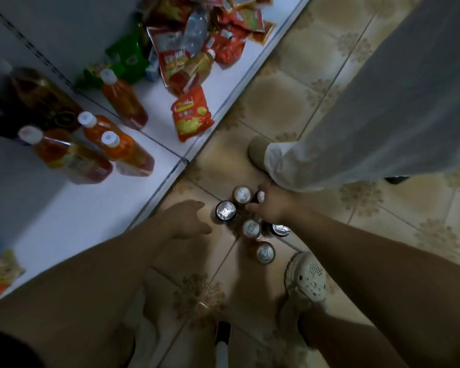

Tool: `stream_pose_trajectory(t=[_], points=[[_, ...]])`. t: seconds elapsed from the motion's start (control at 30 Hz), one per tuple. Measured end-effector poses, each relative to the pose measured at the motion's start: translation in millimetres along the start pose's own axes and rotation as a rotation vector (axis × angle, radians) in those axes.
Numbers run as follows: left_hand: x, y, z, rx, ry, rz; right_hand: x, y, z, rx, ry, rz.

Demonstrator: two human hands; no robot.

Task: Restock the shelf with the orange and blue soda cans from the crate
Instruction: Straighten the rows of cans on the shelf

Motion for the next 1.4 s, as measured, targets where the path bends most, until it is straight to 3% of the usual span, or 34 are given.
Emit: stream_pose_trajectory(t=[0.3, 0.47, 0.63, 0.77, 1.1, 1.2, 1.4], points=[[-47.0, 66.6, 46.3, 0.031, 0.026, -0.114, 2.9, 98.2, 49.6, 0.003, -0.058, 0.079], [-69.7, 85.6, 68.9, 0.070, 0.029, -0.186, -1.0, 131.9, 67.7, -0.047, -0.083, -0.069], [-81.6, 95.5, 87.5, 0.074, 0.021, -0.251, -0.6, 152.0, 87.7, 0.071, -0.156, -0.209], [-79.3, 97.1, 83.6, 0.054, 0.013, -0.259, 0.2, 147.2, 84.5, 0.070, -0.234, -0.255], [-40.0, 34.8, -35.3, 0.160, 0.226, -0.527, -62.9, 60.1, -35.1, 0.150, -0.344, 0.420], [-31.0, 16.1, -91.4, 0.277, 0.318, -0.671, -95.6, 33.0, -82.1, 0.183, -0.383, 0.595], [-9.1, -30.2, -205.2, 0.591, 0.338, -0.817, -165.1, -15.5, -173.0, 0.338, -0.497, 0.785]])
Point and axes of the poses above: each hand's wrist, its own z-axis towards the middle knuckle, its own y-axis out of the palm, x = y × z, the point moved 1 cm from there along z, towards the middle knuckle, and after that the axes turned 4 degrees about z, right-handed, at the moved point
